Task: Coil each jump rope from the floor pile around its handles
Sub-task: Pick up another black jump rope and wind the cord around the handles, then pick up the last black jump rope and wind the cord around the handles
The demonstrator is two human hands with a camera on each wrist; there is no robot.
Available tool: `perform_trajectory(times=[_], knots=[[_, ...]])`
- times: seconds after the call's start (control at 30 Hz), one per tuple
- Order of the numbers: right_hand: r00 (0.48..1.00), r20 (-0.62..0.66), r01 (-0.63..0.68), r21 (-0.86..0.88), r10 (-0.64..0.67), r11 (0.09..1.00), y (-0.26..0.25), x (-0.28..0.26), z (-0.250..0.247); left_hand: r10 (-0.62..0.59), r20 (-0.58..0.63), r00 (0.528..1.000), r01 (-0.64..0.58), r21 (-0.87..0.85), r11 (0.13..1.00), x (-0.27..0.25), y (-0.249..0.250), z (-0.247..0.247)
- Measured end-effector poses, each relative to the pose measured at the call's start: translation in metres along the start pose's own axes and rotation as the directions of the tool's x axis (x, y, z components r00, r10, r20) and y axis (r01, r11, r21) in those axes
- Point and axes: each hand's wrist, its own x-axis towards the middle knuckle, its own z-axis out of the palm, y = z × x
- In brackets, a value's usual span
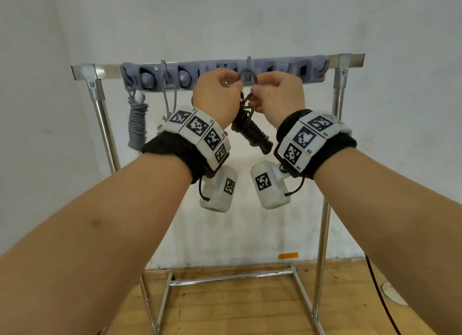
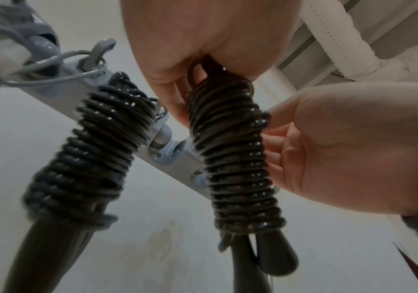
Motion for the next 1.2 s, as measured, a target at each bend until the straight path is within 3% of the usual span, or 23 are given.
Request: perform_trajectory(times=[0.23,0.43,0.6,0.83,1.03,1.1,1.2], knots=[[0.999,-0.014,0.034,0.061,-0.034,0.998,-0.001,0.044,0.002,0.043,-0.005,0.999,-0.043,0.013,0.999,0.045,0.011,0.016],[0.999,-0.005,0.032,-0.029,-0.033,0.999,0.004,0.065,0.008,0.060,0.008,0.998,-0.060,0.124,0.990,0.066,0.006,0.022],[0.997,0.056,-0.040,-0.067,0.044,0.997,0.017,0.064,0.010,0.058,0.085,0.995,-0.075,0.220,0.973,0.070,-0.008,0.027],[0.999,0.029,-0.011,-0.086,0.013,0.996,0.027,0.055,0.009,0.056,0.158,0.986,-0.103,0.310,0.945,0.064,-0.010,0.028],[0.995,-0.044,0.077,-0.277,-0.093,0.958,0.036,0.038,0.003,0.289,0.105,0.952,-0.306,0.425,0.852,0.042,-0.006,0.016],[0.985,-0.085,0.121,-0.274,-0.149,0.954,0.041,0.021,-0.001,0.414,0.093,0.905,-0.417,0.374,0.828,0.023,-0.010,0.008],[0.986,-0.022,0.157,-0.240,-0.167,0.958,0.057,-0.017,-0.005,0.558,0.115,0.822,-0.563,0.310,0.766,-0.014,-0.026,-0.007]])
